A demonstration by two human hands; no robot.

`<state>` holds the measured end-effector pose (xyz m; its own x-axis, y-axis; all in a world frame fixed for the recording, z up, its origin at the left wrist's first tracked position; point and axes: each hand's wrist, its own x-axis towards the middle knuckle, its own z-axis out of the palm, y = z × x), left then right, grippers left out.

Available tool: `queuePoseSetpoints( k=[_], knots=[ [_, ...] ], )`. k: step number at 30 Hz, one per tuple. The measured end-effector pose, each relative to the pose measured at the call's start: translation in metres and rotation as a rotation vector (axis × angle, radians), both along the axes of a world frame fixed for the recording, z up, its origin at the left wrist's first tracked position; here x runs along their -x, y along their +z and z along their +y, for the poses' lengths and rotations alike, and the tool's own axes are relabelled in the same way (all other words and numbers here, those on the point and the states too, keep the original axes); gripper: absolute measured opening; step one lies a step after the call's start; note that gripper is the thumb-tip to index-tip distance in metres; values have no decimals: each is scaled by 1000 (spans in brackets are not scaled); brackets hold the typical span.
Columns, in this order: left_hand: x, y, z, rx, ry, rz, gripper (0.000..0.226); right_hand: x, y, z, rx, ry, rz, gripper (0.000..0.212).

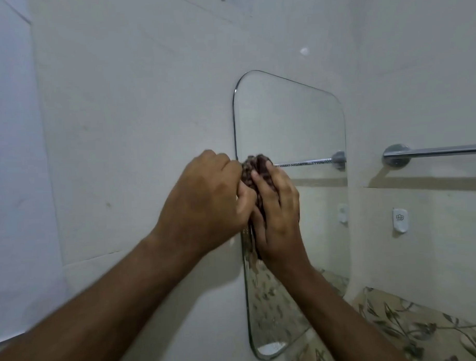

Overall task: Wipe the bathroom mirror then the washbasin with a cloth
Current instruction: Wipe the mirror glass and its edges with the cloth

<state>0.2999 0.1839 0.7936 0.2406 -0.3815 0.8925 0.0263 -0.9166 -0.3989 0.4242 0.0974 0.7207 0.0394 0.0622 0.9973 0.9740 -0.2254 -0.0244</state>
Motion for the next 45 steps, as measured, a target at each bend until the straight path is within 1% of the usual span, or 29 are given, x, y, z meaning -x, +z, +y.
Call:
queuePoseSetpoints(
  k=[4,7,10,12,15,17,19,22,24,26,28,31,34,37,39,42,45],
  knots=[
    [-10,40,0,-42,24,-49,19,-11,69,4,-66,-33,7,49],
    [-18,54,-1,-52,45,-79,21,-12,93,5,-67,-29,23,50],
    [-20,52,0,-82,66,-93,23,-11,72,-1,-32,-27,-18,50],
    [-19,52,0,-86,44,-107,26,-12,38,-3,-28,-47,-51,47],
    [-21,52,-2,-102,73,-118,27,-18,-6,-4,-17,-81,-69,45],
    [-22,51,-2,-81,98,-114,28,-21,-5,-4,-6,-88,-90,44],
    [-22,50,-2,-88,112,-107,29,-20,16,-3,-25,-75,-106,43],
    [-22,48,-2,-83,116,-108,25,-21,67,2,-72,-56,-87,46],
    [-24,48,-3,-62,104,-113,21,-24,104,5,-111,-51,-60,45],
    [-24,47,-2,-64,111,-112,22,-26,135,6,-140,-53,-58,42],
    [-25,47,-1,-63,102,-116,22,-27,150,6,-150,-53,-59,41],
    [-24,47,-2,-60,109,-126,22,-26,133,7,-160,-63,-41,42],
    [-20,45,-4,-119,83,-158,25,-21,72,6,-134,-46,-30,44],
    [-15,46,-7,-151,36,-158,38,-18,4,2,-98,-56,-41,44],
    [-15,46,-7,-153,36,-157,41,-20,-14,1,-70,-66,-45,44],
    [-15,46,-7,-141,38,-149,36,-20,11,0,-44,-40,-74,43],
    [-16,44,-6,-171,41,-169,33,-15,67,3,-48,-9,-67,46]
  ],
)
